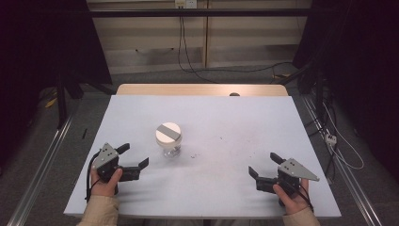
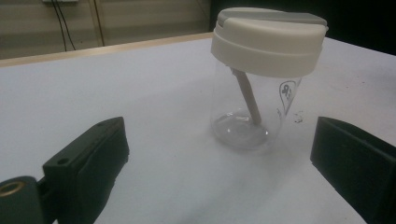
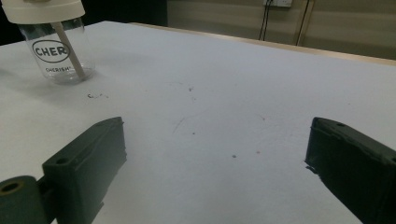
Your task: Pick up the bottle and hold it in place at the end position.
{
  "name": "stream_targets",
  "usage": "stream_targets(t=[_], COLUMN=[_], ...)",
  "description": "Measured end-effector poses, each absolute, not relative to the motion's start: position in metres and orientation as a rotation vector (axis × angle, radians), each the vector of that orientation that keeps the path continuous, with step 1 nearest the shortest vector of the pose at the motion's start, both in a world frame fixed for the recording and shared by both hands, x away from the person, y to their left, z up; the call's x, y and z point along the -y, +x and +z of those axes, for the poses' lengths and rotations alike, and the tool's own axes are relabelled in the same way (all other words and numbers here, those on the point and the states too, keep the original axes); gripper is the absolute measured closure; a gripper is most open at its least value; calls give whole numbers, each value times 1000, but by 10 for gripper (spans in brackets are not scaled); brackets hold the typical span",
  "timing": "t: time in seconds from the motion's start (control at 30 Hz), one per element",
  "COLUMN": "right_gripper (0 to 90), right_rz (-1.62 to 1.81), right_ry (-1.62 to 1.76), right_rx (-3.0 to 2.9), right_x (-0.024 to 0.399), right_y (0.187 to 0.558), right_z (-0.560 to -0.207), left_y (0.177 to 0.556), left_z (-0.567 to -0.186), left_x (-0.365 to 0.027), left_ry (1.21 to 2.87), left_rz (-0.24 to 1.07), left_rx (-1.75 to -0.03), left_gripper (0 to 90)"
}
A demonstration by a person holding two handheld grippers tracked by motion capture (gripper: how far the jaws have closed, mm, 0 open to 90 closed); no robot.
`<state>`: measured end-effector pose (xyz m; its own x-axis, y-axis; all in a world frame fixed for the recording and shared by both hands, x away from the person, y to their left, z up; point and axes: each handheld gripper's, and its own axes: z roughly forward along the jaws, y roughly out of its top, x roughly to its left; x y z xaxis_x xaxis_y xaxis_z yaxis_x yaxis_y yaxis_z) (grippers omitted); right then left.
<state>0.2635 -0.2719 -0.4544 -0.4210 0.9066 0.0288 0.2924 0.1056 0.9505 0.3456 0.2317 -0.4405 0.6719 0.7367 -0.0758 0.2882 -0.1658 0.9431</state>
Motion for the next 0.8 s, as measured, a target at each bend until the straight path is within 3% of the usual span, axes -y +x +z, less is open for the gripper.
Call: stream_targets(t=[0.8], right_gripper=[46], right_rz=[1320], right_ry=[1164], right_rx=[-1790], right_x=[270], right_y=[265], right_z=[-454], left_y=[352], left_z=[-435], left_x=[-206], left_ry=[1744], left_rz=[485], left_rx=[-808], left_gripper=[36])
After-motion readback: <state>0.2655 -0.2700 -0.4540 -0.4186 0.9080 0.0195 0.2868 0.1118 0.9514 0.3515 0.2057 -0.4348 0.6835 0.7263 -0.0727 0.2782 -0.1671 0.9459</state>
